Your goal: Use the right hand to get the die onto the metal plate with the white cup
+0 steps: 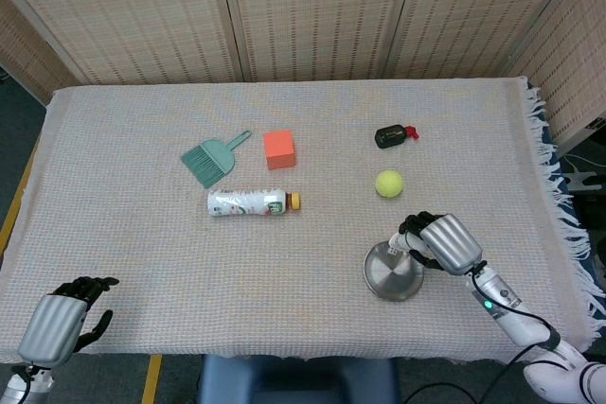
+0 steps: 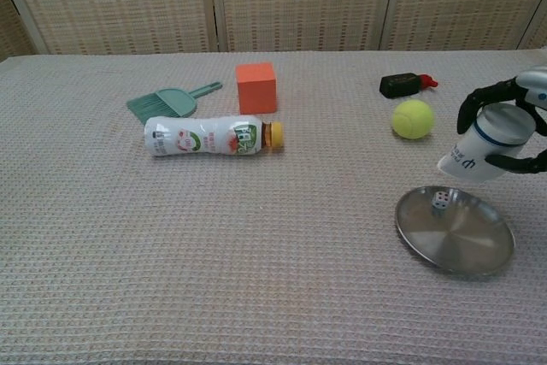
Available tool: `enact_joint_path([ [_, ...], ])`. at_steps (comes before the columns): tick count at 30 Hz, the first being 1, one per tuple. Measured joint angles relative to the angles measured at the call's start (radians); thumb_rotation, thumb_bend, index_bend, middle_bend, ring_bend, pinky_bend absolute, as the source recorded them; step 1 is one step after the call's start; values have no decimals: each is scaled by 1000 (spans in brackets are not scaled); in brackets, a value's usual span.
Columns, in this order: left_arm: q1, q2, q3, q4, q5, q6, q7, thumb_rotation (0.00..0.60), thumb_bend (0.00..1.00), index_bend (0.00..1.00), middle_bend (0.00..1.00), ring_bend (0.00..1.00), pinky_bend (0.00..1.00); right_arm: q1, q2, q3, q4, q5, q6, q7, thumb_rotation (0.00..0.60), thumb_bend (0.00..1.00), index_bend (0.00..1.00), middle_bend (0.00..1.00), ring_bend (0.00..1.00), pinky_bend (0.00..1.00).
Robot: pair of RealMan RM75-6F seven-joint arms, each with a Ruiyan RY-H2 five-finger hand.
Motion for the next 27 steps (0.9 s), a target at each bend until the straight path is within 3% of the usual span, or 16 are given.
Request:
enact_joint_path([
  [7,0,-2,1,-3,-1,-3,11,600,361,304,390,332,496,-90,12,8,49,70,44,-116,600,290,553,499,373,666],
  [19,-1,-1,0,-4,-6,-7,12,600,363,304,391,332,496,-114,-154,4,436,79,37,162,600,286,506,499,322,623],
  [22,0,0,0,-4,-5,-6,10,600,364,304,390,332,496,-113,-208,2,550,67,47,255,600,240,455,460,270,567],
  [26,-1,0,0,-4,-6,-7,9,600,362,304,390,332,497,-110,-271,-10,667,51,34,349,600,160,307,337,155,463],
  [27,-1,0,0,-4,-6,-7,9,600,362,304,390,332,497,-110,-277,-12,675,49,30,357,600,137,228,275,108,420],
])
